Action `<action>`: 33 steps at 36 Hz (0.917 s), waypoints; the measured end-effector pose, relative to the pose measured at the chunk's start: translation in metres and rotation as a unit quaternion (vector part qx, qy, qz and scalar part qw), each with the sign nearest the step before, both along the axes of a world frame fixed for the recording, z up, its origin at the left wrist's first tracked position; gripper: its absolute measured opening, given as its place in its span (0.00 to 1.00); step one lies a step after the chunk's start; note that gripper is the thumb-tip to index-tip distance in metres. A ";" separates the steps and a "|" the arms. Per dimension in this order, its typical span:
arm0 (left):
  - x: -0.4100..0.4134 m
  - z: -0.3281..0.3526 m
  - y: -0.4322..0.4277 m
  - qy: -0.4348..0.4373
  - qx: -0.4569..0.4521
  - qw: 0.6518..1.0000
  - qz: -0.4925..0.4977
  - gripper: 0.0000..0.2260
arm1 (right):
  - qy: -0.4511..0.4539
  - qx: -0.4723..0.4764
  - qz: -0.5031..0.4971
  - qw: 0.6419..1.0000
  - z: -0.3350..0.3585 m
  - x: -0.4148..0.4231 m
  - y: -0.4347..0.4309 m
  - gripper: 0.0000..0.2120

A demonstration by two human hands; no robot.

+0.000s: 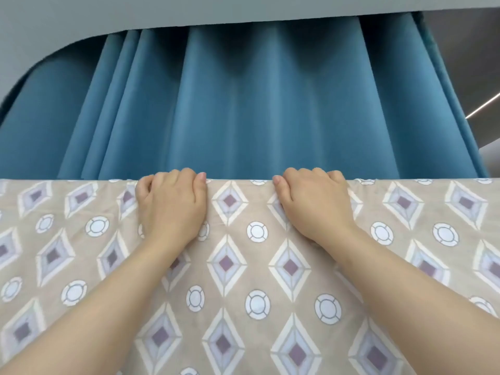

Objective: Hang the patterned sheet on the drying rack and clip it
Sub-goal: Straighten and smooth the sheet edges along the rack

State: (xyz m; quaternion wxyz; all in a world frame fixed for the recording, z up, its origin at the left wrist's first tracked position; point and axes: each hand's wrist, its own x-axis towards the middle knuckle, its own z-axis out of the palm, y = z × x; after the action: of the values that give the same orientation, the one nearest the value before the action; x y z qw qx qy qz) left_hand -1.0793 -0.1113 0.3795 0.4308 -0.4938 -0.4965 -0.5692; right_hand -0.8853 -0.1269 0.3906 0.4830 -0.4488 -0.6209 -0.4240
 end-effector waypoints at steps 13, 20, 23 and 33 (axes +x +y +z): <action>-0.026 0.011 -0.014 -0.038 -0.082 0.992 -0.084 0.14 | 0.067 0.032 -0.035 0.997 -0.007 0.007 0.016 0.18; -0.064 0.024 -0.025 -0.056 -0.157 0.984 -0.062 0.18 | 0.067 -0.009 0.001 0.998 -0.004 -0.030 -0.004 0.16; -0.088 0.026 -0.028 -0.093 -0.166 0.979 -0.080 0.19 | 0.017 -0.036 0.023 0.999 -0.005 -0.059 -0.013 0.16; -0.169 0.014 -0.042 -0.022 -0.198 0.972 -0.122 0.10 | 0.018 -0.081 0.037 0.996 -0.004 -0.152 -0.020 0.16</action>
State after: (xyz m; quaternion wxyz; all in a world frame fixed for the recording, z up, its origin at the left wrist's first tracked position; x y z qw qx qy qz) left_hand -1.2482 -0.1529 0.3934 0.2407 -0.6134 -0.5451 -0.5182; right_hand -1.0375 -0.1465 0.3863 0.4712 -0.4705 -0.6609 -0.3460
